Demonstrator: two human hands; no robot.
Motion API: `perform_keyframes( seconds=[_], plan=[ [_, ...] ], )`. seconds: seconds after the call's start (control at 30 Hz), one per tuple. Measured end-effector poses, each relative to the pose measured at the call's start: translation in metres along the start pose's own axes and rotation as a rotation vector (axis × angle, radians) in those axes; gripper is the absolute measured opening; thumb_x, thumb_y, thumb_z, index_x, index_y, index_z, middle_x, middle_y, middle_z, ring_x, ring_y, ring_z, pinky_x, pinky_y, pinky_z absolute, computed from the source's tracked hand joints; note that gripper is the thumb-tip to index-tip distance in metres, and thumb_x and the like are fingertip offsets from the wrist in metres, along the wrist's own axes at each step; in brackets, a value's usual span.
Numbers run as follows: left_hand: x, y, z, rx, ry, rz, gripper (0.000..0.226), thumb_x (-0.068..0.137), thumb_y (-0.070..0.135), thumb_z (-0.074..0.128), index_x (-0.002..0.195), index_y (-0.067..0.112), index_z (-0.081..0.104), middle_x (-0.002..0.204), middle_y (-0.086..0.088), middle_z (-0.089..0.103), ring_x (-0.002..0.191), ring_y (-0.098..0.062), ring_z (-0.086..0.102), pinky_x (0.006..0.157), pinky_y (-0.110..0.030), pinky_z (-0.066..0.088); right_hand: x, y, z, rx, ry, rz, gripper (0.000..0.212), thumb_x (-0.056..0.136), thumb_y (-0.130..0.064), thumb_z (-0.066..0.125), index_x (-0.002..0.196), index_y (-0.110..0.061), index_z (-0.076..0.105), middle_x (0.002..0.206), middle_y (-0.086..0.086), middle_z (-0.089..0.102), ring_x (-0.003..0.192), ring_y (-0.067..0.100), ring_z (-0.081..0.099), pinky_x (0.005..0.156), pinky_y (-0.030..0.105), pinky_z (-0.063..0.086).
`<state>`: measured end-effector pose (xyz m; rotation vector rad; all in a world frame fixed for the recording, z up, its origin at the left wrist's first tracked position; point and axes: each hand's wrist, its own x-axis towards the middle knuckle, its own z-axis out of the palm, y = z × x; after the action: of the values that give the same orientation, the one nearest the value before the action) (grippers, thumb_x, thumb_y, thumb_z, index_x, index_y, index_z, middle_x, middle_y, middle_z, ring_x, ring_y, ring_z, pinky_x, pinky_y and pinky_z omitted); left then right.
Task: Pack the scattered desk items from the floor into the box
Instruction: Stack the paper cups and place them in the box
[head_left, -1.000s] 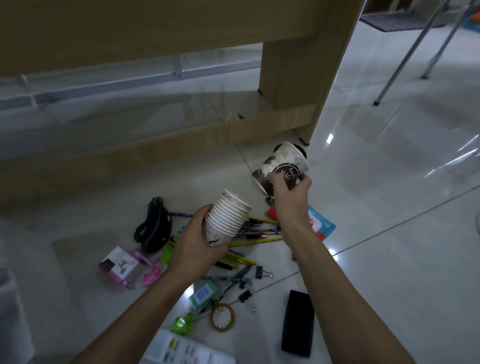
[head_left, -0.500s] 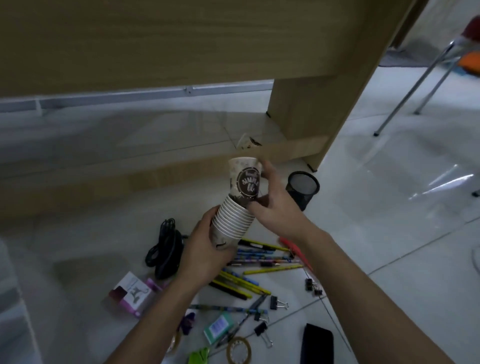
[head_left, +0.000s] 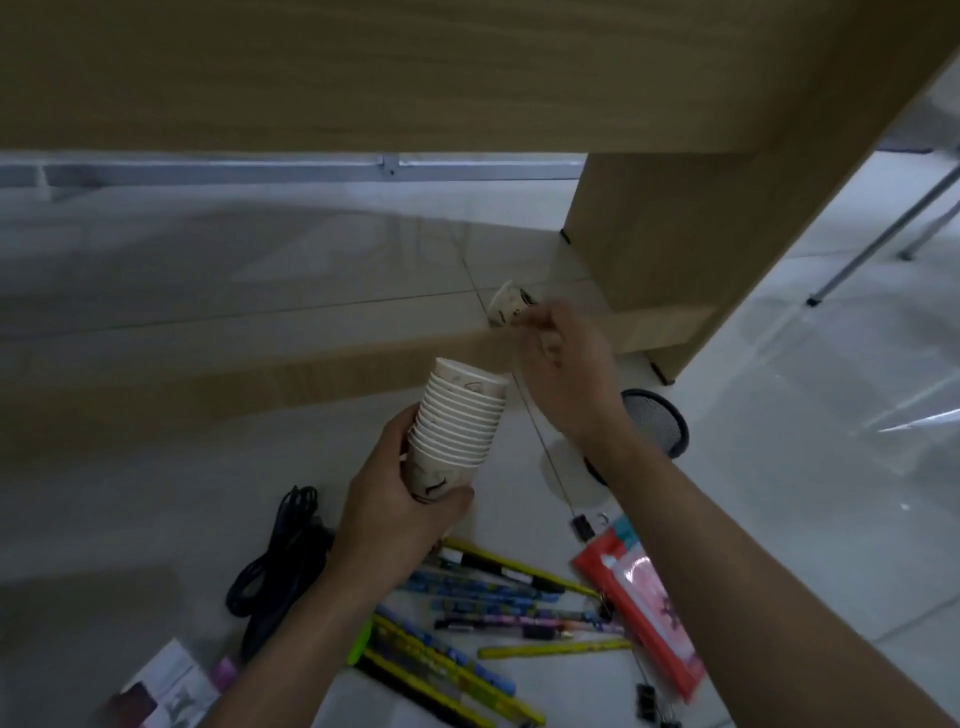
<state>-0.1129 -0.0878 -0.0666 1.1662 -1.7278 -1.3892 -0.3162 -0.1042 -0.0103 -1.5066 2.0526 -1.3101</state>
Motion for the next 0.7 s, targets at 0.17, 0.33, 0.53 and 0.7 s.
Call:
perform_keyframes(
  seconds=[0.17, 0.33, 0.53, 0.7],
  plan=[
    [0.019, -0.005, -0.001, -0.040, -0.089, -0.080, 0.083, 0.078, 0.023, 0.083, 0.117, 0.078, 0.035, 0.110, 0.058, 0.046, 0.097, 0.031, 0.049, 0.068, 0.003, 0.045, 0.108, 0.012, 0.016, -0.353, -0.250, -0.014, 0.023, 0.095, -0.018, 0.059, 0.118, -0.020, 0.061, 0.125, 0.002, 0.057, 0.104, 0.019, 0.058, 0.081, 0.028, 0.046],
    [0.019, -0.015, -0.008, -0.027, -0.110, -0.172, 0.088, 0.074, 0.020, 0.085, 0.115, 0.078, 0.034, 0.115, 0.052, 0.049, 0.106, 0.021, 0.051, 0.080, -0.009, 0.050, 0.169, 0.044, 0.042, -0.788, -0.631, 0.032, 0.056, 0.095, -0.003, 0.056, 0.148, -0.019, 0.045, 0.154, 0.015, 0.035, 0.125, 0.036, 0.052, 0.097, 0.041, 0.050],
    [0.017, -0.024, -0.011, 0.027, -0.150, -0.270, 0.086, 0.075, 0.013, 0.084, 0.120, 0.063, 0.031, 0.130, 0.028, 0.050, 0.113, 0.001, 0.055, 0.090, -0.016, 0.051, 0.188, 0.079, 0.052, -0.956, -0.754, 0.089, 0.060, 0.095, -0.004, 0.057, 0.151, -0.015, 0.037, 0.153, 0.018, 0.040, 0.131, 0.038, 0.048, 0.100, 0.046, 0.049],
    [0.015, -0.018, -0.005, 0.027, -0.153, -0.285, 0.086, 0.075, 0.013, 0.084, 0.121, 0.062, 0.031, 0.129, 0.031, 0.049, 0.118, -0.006, 0.054, 0.105, -0.031, 0.046, 0.186, 0.067, 0.049, -0.880, -0.489, -0.004, 0.029, 0.095, -0.025, 0.066, 0.113, -0.002, 0.066, 0.118, 0.017, 0.066, 0.103, 0.032, 0.063, 0.086, 0.040, 0.055]
  ],
)
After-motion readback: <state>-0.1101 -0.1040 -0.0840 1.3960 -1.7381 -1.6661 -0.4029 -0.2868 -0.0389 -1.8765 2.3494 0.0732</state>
